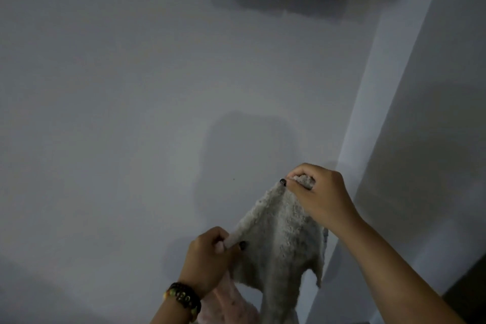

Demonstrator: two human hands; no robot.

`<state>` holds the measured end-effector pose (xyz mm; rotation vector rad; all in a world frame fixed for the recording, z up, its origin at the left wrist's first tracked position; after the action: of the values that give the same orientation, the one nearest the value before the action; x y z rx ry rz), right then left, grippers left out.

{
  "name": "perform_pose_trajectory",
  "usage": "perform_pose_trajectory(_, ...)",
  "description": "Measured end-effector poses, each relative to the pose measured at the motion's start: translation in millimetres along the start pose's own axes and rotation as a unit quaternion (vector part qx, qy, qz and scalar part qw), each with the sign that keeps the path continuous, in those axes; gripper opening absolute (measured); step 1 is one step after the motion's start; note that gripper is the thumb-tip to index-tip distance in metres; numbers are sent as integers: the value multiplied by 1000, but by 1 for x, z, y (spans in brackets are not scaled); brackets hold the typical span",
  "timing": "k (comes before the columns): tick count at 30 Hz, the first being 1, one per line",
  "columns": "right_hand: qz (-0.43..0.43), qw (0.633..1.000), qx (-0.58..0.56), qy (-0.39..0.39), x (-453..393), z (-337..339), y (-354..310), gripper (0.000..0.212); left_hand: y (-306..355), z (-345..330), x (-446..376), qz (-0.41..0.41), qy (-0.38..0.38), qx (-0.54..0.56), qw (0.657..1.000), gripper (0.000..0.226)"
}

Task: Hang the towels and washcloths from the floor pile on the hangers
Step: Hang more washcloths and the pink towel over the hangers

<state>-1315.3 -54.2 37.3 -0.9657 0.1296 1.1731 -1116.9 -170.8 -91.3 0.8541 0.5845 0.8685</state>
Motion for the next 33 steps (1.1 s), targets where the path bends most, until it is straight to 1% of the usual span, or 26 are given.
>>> perform_pose_trajectory(3, -50, 998, -15, 25, -2, -4, 11, 4, -15, 16, -3, 34, 12, 32, 999, 24)
perform_pose_trajectory(5, -87, 995, -25, 38, -2, -6, 20, 7, -19, 24, -4, 46, 11, 43, 998, 23)
perform_pose_trajectory(8, -120, 988, -51, 84, -1, 1, 24, 10, -25, 34, -3, 53, 19, 59, 997, 24)
perform_pose_trajectory(10, -138, 982, -87, 91, -1, 5, 26, 11, -25, 39, 1, 61, 29, 116, 991, 24)
perform_pose_trajectory(11, -149, 980, -103, 81, -1, 5, 26, 12, -24, 39, 3, 71, 26, 147, 986, 24)
perform_pose_trajectory(14, -183, 972, -145, 25, 2, 0, 23, 20, -17, 37, 7, 92, 11, 255, 963, 23)
perform_pose_trajectory(16, -191, 964, -183, -15, 7, -4, 16, 27, -8, 37, 10, 97, -4, 319, 943, 36)
perform_pose_trajectory(17, -195, 958, -207, -37, 11, -7, 11, 30, -1, 38, 11, 95, -3, 345, 934, 33)
perform_pose_trajectory(18, -203, 949, -233, -61, 15, -11, 7, 33, 7, 38, 12, 92, -2, 375, 922, 26)
perform_pose_trajectory(21, -210, 919, -299, -146, 26, -20, -6, 38, 36, 38, 16, 76, -15, 433, 898, 20)
perform_pose_trajectory(23, -161, 924, -274, -213, 31, -21, -19, 49, 52, 38, 17, 58, -14, 440, 896, 21)
perform_pose_trajectory(25, -98, 930, -230, -268, 35, -18, -33, 63, 63, 39, 16, 37, -7, 420, 907, 21)
perform_pose_trajectory(28, -45, 926, -211, -309, 40, -12, -46, 71, 79, 41, 15, -1, 14, 393, 920, 23)
perform_pose_trajectory(30, -36, 910, -260, -322, 40, -8, -53, 68, 85, 41, 14, -3, 20, 406, 914, 13)
perform_pose_trajectory(33, -49, 866, -353, -351, 41, -4, -55, 69, 93, 42, 9, -11, 22, 405, 914, 13)
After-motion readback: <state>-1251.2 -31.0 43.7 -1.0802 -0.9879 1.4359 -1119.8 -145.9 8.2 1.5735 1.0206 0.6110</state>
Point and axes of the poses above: each hand's wrist, its own x-axis away from the middle knuckle, its own z-axis out of the back of the hand, y = z × x, the point moved 8 cm from there along -x, towards the middle knuckle, and after that the axes turned 2 degrees about z, right-handed, at the moved point
